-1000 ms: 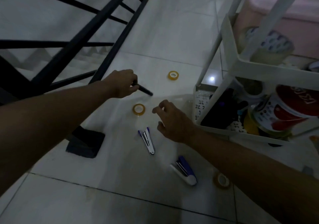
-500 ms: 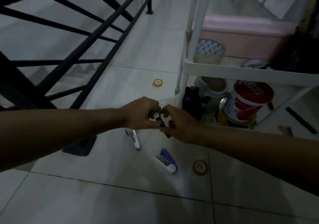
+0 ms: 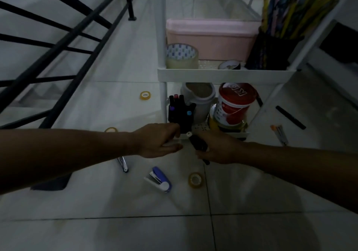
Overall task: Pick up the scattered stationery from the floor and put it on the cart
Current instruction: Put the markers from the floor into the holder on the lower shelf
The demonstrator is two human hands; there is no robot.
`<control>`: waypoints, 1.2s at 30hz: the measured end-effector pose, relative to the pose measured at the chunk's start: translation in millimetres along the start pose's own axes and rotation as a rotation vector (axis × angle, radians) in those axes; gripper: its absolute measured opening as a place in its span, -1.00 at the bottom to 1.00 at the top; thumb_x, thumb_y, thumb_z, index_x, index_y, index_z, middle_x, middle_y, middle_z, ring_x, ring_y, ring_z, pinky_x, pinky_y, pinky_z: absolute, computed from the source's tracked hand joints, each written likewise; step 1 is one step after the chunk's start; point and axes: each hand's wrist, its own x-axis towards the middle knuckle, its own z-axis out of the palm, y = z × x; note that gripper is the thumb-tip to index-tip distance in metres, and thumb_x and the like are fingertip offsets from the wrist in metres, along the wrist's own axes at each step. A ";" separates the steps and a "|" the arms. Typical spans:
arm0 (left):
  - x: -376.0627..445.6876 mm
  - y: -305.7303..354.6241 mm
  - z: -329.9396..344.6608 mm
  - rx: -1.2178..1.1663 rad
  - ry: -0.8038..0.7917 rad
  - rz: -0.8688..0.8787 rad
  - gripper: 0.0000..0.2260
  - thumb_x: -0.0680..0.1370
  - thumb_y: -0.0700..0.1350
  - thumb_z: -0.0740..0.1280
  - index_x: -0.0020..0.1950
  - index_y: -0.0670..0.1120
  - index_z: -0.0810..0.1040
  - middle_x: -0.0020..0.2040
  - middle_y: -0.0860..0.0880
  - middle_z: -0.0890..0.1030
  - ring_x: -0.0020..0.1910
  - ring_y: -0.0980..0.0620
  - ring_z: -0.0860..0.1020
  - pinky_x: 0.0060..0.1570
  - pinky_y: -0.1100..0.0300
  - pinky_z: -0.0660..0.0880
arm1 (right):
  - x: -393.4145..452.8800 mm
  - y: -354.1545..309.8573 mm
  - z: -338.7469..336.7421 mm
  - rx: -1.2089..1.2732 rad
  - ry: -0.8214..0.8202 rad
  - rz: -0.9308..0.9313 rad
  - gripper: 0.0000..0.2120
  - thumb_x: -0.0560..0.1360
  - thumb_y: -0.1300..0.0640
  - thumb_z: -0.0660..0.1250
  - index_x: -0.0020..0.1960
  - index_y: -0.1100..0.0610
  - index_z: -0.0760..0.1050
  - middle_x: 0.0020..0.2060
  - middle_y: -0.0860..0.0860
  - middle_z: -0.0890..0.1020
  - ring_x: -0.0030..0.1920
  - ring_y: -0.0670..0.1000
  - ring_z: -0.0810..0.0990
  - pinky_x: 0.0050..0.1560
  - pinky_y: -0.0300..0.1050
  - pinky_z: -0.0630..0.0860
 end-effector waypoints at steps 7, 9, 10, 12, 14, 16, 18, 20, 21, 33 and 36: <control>16.9 -6.7 20.5 0.240 -0.065 -0.139 -0.33 0.57 0.15 0.19 0.51 -0.16 0.00 0.32 -0.16 0.46 0.10 -0.15 0.55 -0.10 0.19 0.37 | -3.2 21.0 -23.0 0.125 0.278 -0.056 -0.28 0.44 0.21 0.42 0.47 0.04 0.11 -0.13 0.11 0.58 -0.17 0.02 0.59 -0.24 -0.02 0.57; 16.7 -5.6 23.2 0.226 -0.043 -0.157 -0.28 0.56 0.14 0.20 0.54 -0.14 -0.09 0.34 -0.17 0.44 0.08 -0.14 0.56 -0.11 0.18 0.40 | 4.4 20.1 -26.3 0.172 0.343 -0.077 -0.33 0.46 0.21 0.41 0.44 0.00 0.14 -0.19 0.05 0.58 -0.24 -0.08 0.58 -0.31 -0.10 0.56; 16.2 -5.3 24.2 0.220 -0.042 -0.165 -0.26 0.56 0.14 0.20 0.55 -0.12 -0.13 0.36 -0.17 0.43 0.08 -0.14 0.57 -0.09 0.16 0.44 | 8.9 17.9 -27.8 0.192 0.368 -0.094 -0.38 0.47 0.19 0.40 0.40 -0.02 0.16 -0.17 0.02 0.58 -0.22 -0.11 0.58 -0.30 -0.15 0.56; 14.1 -4.7 25.9 0.213 -0.056 -0.186 -0.22 0.56 0.15 0.20 0.56 -0.09 -0.21 0.41 -0.16 0.39 0.10 -0.13 0.57 -0.01 0.11 0.53 | 18.4 11.1 -29.6 0.218 0.442 -0.145 -0.51 0.50 0.15 0.37 0.33 -0.01 0.21 -0.10 -0.05 0.55 -0.15 -0.27 0.54 -0.24 -0.40 0.47; 10.8 -5.3 26.5 0.217 -0.074 -0.217 -0.19 0.55 0.15 0.21 0.55 -0.09 -0.27 0.42 -0.15 0.38 0.09 -0.13 0.57 0.02 0.04 0.55 | 28.8 4.2 -31.0 0.202 0.539 -0.183 -0.59 0.52 0.14 0.35 0.29 0.08 0.27 -0.09 -0.07 0.49 -0.15 -0.34 0.48 -0.20 -0.54 0.36; 7.8 -6.9 26.2 0.214 -0.085 -0.252 -0.16 0.55 0.13 0.23 0.55 -0.10 -0.29 0.40 -0.16 0.39 0.06 -0.14 0.58 0.02 0.03 0.55 | 37.6 -1.9 -31.6 0.179 0.597 -0.191 -0.66 0.54 0.12 0.33 0.25 0.14 0.31 -0.12 -0.01 0.51 -0.23 -0.22 0.47 -0.24 -0.55 0.32; 5.8 -7.9 25.8 0.172 -0.108 -0.272 -0.14 0.55 0.11 0.26 0.55 -0.10 -0.32 0.40 -0.17 0.38 0.07 -0.13 0.58 0.03 0.05 0.55 | 44.4 -6.4 -31.5 0.182 0.631 -0.197 -0.70 0.55 0.13 0.32 0.22 0.19 0.34 -0.14 0.05 0.54 -0.25 -0.09 0.50 -0.28 -0.54 0.33; 5.3 -7.9 25.0 0.123 -0.137 -0.274 -0.11 0.55 0.10 0.28 0.54 -0.09 -0.34 0.41 -0.18 0.37 0.08 -0.12 0.57 0.06 0.05 0.54 | 49.2 -8.7 -31.2 0.192 0.666 -0.211 -0.72 0.55 0.15 0.32 0.18 0.24 0.36 -0.15 0.09 0.56 -0.25 -0.04 0.52 -0.28 -0.51 0.35; 5.7 -7.9 24.3 0.109 -0.140 -0.269 -0.11 0.55 0.09 0.29 0.54 -0.10 -0.34 0.42 -0.18 0.35 0.09 -0.12 0.57 0.06 0.05 0.54 | 51.0 -9.2 -30.8 0.205 0.689 -0.221 -0.73 0.55 0.15 0.32 0.17 0.24 0.37 -0.16 0.09 0.55 -0.25 -0.04 0.52 -0.28 -0.49 0.36; -0.8 -12.1 28.0 0.062 -0.009 -0.230 -0.20 0.54 0.07 0.30 0.55 -0.19 -0.11 0.45 -0.16 0.21 0.11 -0.12 0.52 0.06 0.04 0.53 | 60.8 -13.3 -22.0 0.237 0.821 -0.260 -0.68 0.56 0.24 0.32 0.25 0.33 0.39 0.10 0.13 0.50 0.08 0.02 0.52 0.10 -0.20 0.49; -2.9 -14.6 28.4 0.068 0.000 -0.210 -0.22 0.54 0.07 0.30 0.55 -0.20 -0.09 0.43 -0.16 0.24 0.07 -0.13 0.53 0.01 0.06 0.52 | 62.6 -13.6 -18.5 0.189 0.813 -0.241 -0.70 0.55 0.25 0.32 0.24 0.35 0.42 0.08 0.21 0.54 0.06 -0.04 0.49 0.10 -0.27 0.46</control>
